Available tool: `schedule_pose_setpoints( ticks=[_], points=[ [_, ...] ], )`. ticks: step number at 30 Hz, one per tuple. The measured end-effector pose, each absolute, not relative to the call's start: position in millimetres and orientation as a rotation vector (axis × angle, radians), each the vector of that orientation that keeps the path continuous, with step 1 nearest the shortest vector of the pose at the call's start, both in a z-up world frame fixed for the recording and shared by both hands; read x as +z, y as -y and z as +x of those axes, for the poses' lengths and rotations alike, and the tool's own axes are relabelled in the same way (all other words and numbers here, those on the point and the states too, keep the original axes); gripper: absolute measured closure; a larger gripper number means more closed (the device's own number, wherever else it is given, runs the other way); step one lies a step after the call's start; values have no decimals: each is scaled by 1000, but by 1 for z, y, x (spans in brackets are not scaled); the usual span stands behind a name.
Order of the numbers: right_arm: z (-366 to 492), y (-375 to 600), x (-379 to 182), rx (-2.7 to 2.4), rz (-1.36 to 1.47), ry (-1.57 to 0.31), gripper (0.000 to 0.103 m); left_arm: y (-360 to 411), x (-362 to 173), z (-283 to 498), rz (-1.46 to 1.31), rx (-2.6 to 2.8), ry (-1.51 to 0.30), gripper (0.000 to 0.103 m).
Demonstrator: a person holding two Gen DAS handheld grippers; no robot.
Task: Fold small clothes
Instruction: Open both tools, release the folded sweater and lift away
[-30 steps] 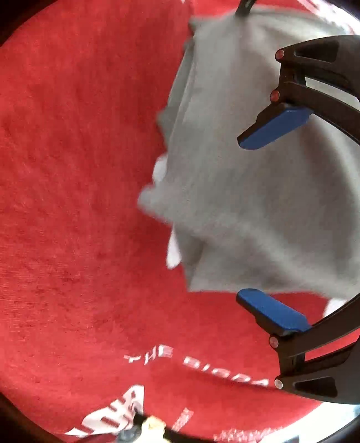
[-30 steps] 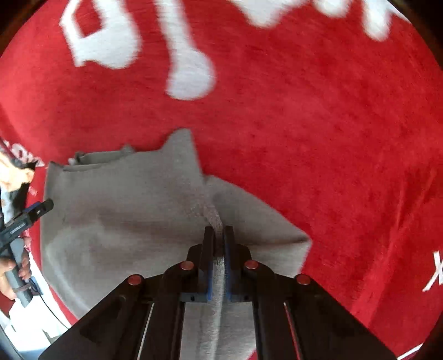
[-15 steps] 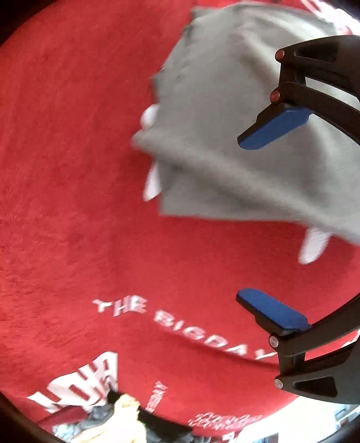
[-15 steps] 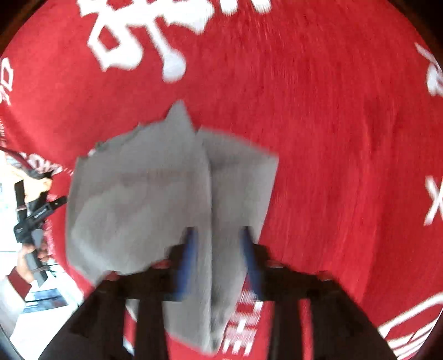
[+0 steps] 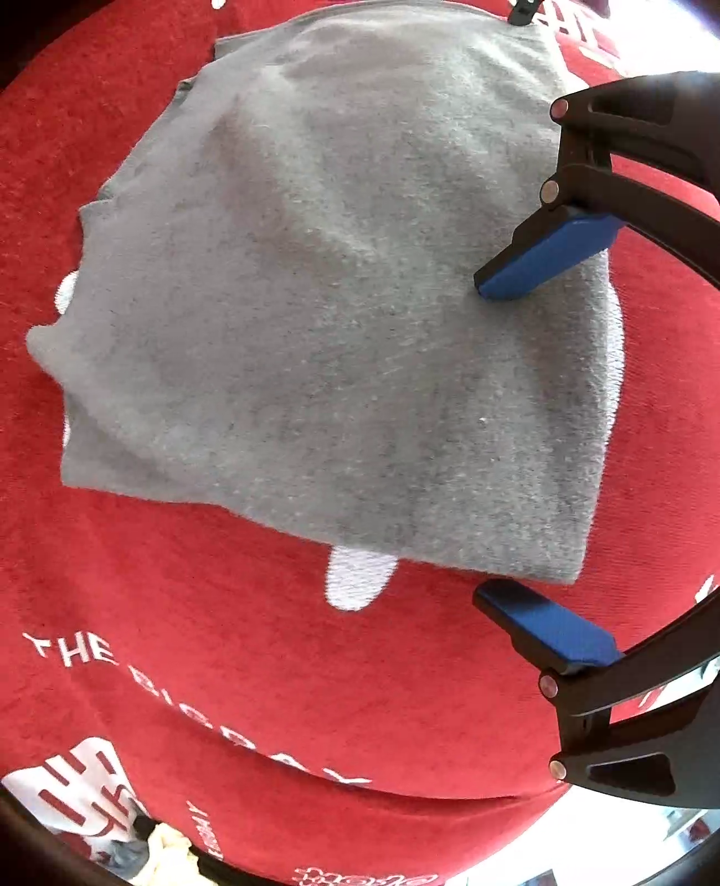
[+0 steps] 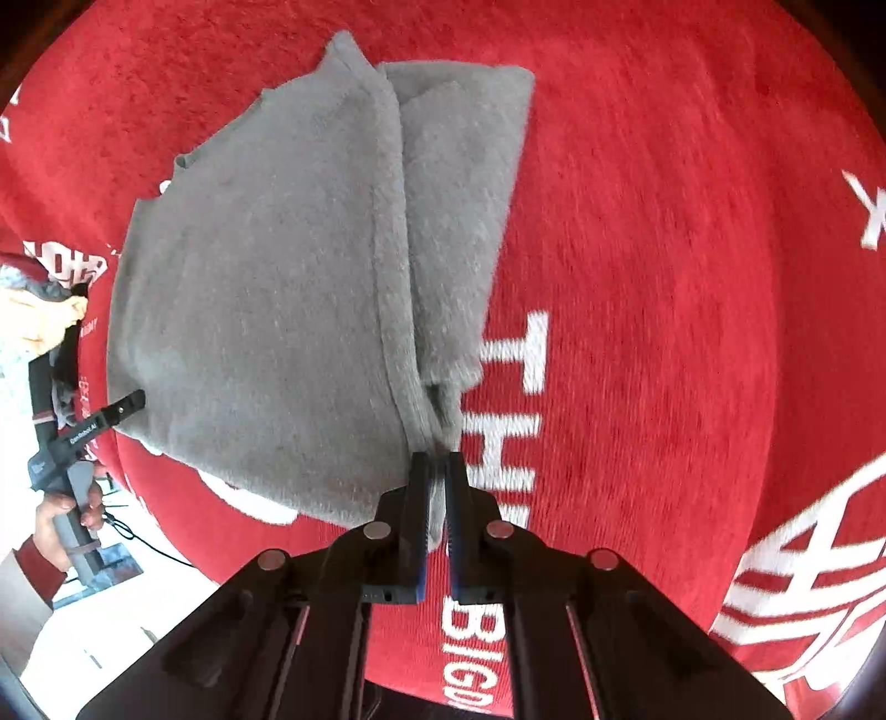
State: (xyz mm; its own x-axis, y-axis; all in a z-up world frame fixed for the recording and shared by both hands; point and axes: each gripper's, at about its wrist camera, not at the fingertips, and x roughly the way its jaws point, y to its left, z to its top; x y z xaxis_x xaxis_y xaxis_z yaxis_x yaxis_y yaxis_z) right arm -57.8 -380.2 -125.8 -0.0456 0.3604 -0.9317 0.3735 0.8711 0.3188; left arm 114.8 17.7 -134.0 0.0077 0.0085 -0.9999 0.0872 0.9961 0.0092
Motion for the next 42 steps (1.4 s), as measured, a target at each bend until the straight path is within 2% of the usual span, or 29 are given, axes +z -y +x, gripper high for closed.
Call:
schedule_pose_setpoints(
  ticks=[7, 22, 33, 34, 37, 39, 42],
  points=[
    [-55, 350, -117, -53, 538, -1660, 97, -31, -135, 108, 8, -56, -1563, 1],
    [-58, 258, -87, -148, 514, -1593, 97, -39, -128, 67, 81, -253, -1621, 1],
    [-44, 167, -90, -33, 474, -1624, 95, -93, -120, 34, 50, -266, -1616, 1],
    [-42, 162, -90, -25, 466, -1627, 94, -94, -119, 32, 46, -264, -1615, 1],
    [-35, 145, -91, 0, 444, -1634, 77, -106, -119, 26, 37, -263, -1611, 1],
    [-31, 136, -92, 9, 435, -1634, 53, -110, -122, 31, 26, -263, -1612, 1],
    [-27, 125, -92, 23, 423, -1628, 48, -116, -124, 26, 15, -268, -1609, 1]
  ],
)
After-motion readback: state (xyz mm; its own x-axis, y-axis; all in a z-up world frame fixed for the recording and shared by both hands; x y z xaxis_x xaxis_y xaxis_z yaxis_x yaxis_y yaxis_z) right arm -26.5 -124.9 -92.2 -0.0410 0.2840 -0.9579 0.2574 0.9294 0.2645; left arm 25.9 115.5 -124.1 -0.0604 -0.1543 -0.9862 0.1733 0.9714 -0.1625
